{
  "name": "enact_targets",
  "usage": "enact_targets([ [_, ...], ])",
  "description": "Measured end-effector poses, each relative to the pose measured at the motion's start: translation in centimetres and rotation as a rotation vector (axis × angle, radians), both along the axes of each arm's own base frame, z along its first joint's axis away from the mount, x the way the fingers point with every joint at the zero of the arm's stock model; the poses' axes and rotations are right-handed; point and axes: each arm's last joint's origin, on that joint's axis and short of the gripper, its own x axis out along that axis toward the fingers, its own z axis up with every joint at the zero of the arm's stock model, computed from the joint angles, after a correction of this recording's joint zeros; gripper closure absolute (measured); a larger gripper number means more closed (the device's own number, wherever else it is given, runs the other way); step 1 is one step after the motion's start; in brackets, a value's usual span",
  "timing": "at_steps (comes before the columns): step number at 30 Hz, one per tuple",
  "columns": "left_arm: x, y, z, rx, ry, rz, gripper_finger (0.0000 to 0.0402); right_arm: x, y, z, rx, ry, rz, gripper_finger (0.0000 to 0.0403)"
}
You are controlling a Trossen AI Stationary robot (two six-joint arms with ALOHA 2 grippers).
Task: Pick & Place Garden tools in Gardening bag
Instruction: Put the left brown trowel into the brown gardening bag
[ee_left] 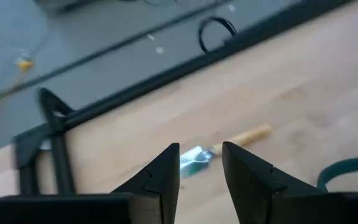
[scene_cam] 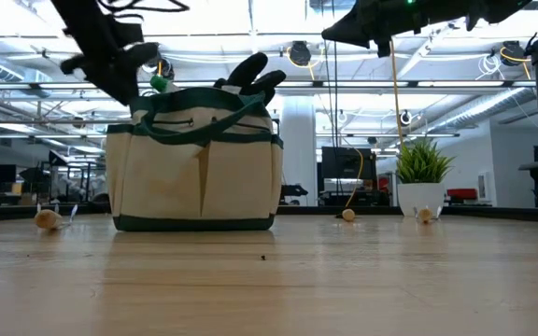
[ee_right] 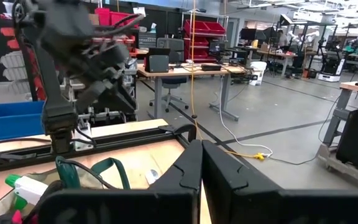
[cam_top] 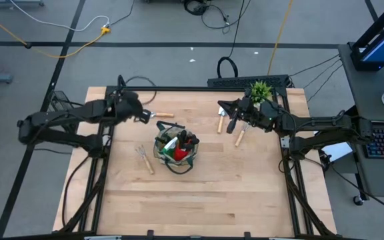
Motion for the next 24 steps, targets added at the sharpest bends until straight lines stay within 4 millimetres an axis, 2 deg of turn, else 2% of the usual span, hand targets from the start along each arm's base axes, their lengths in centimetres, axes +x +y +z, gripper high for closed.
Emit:
enact_targets([
  [5,0.3,2.6,0.0,-0.076,-0.037,-0.107,0.0275,0.0,0.0,0.0,0.001,0.000,0.001,0.0403],
  [9,0.6,4.9,-0.7,-0.118,-0.027,-0.129,0.0275,0.0,0.0,0.0,0.001,0.000,0.001,0.0403],
  [14,1.1,7.7,-2.3,-0.215,-0.042,-0.166,0.0275,0.0,0.0,0.0,0.001,0.001,0.002,0.0403],
  [18,1.8,9.5,-3.7,-0.275,-0.066,-0.260,0.0275,0.0,0.0,0.0,0.001,0.001,0.002,0.0403],
  [24,2.7,11.1,-5.9,-0.325,-0.021,-0.385,0.0275,0.0,0.0,0.0,0.001,0.002,0.002,0.0403],
])
